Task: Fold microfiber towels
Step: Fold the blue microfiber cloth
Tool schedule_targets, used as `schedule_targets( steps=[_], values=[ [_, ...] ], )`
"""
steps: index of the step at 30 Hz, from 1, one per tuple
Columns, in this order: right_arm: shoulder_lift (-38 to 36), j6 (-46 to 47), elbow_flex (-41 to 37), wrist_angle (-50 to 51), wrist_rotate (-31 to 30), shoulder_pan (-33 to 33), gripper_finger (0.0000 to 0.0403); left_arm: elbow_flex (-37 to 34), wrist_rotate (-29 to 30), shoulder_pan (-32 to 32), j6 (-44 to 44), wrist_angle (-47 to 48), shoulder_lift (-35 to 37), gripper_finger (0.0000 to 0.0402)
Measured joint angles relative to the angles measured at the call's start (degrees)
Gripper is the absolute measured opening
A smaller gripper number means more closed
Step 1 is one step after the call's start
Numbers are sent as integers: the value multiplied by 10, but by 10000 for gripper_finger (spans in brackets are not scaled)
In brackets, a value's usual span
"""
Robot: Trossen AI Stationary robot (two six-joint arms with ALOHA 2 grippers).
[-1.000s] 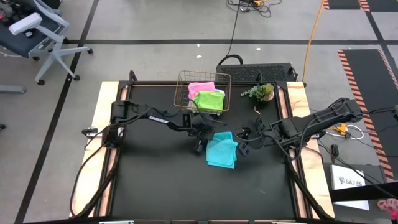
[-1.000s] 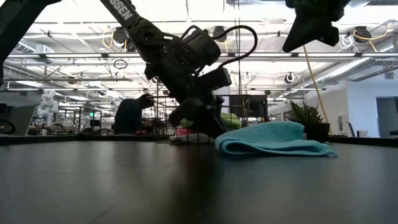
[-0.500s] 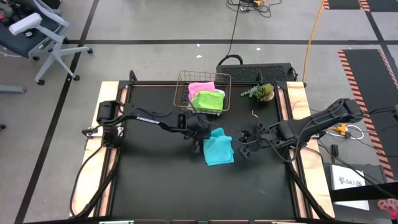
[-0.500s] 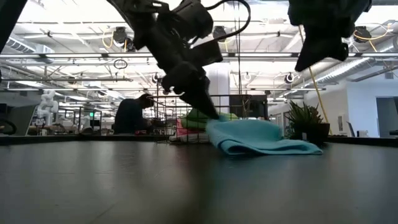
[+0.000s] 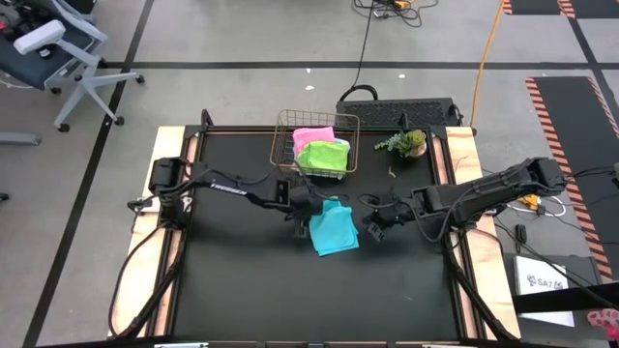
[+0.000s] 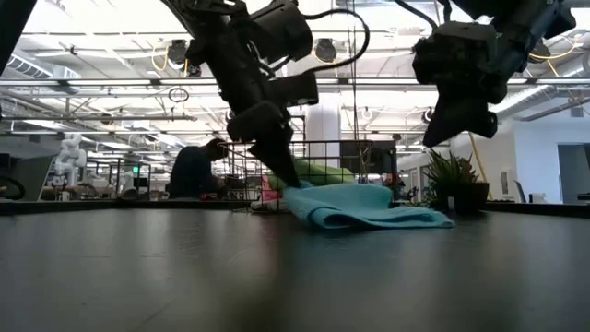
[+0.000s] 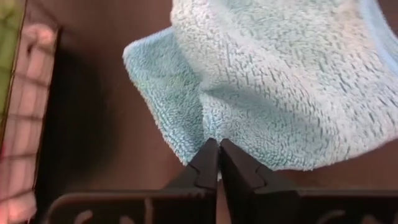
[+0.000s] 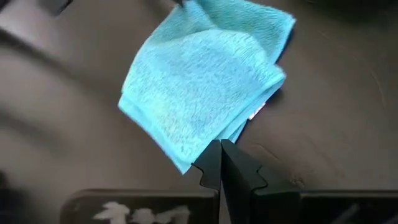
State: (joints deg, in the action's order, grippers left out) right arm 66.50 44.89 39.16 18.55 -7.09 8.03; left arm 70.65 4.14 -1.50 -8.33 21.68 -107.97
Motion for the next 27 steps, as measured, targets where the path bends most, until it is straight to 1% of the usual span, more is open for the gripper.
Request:
schedule_targets(
  steps=[3, 8, 12, 16, 18, 22, 24, 27],
  values=[
    [0, -7, 0, -7, 12, 0, 0, 0, 10, -1, 10, 10, 0, 37],
    [0, -7, 0, -6, 14, 1, 0, 0, 21, 0, 12, 18, 0, 89],
    [0, -8, 0, -15, 18, 7, 0, 0, 55, 0, 28, 39, -1, 121],
    [2, -23, 0, -31, 29, 8, 0, 0, 58, -1, 79, 33, -1, 123],
    [4, -45, 0, -41, 29, 4, 0, 0, 47, -1, 93, 19, -1, 117],
    [4, -83, 0, -76, 30, -30, 0, 0, 25, 0, 96, 4, -1, 105],
    [4, -109, 2, -103, 53, -56, 0, 0, 12, 0, 99, 5, -1, 102],
    [15, -149, 28, -97, 113, -100, 0, 0, -8, 0, 121, 14, 1, 102]
  ],
)
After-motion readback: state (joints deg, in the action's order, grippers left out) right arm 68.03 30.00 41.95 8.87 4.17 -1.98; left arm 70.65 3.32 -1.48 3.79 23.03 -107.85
